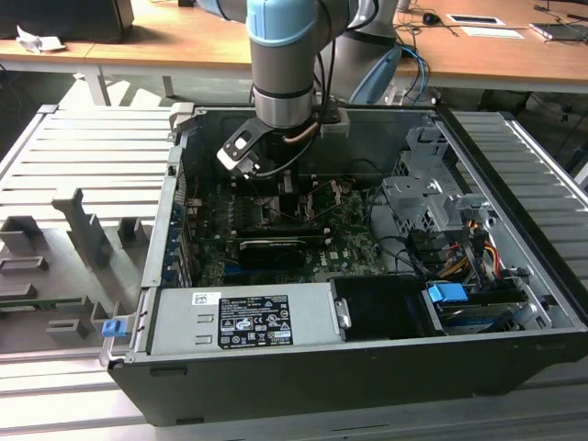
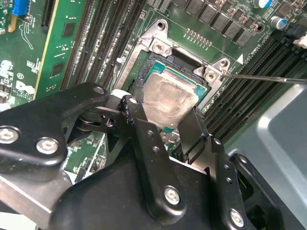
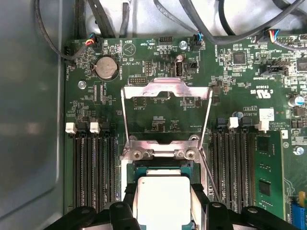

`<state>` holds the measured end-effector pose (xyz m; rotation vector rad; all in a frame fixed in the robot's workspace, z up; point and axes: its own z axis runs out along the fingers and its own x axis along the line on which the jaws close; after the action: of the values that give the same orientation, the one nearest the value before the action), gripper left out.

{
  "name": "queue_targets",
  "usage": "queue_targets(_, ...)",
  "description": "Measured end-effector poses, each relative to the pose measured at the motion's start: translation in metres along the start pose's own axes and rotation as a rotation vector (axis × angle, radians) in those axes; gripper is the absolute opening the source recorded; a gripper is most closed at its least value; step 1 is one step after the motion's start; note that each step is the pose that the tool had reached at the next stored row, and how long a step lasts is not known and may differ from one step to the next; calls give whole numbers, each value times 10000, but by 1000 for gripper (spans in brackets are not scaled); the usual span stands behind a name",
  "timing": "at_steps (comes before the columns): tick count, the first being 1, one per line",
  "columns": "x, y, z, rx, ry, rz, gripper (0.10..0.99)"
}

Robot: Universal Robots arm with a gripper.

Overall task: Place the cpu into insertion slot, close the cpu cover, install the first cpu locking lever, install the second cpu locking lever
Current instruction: 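Place the cpu into insertion slot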

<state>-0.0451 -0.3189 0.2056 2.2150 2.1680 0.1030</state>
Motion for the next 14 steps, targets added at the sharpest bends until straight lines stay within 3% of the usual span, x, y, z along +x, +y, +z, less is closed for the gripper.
queue_targets(4, 4, 27, 15, 18, -6, -8, 529)
queue_targets(14, 4, 18, 33, 18, -12, -37, 529)
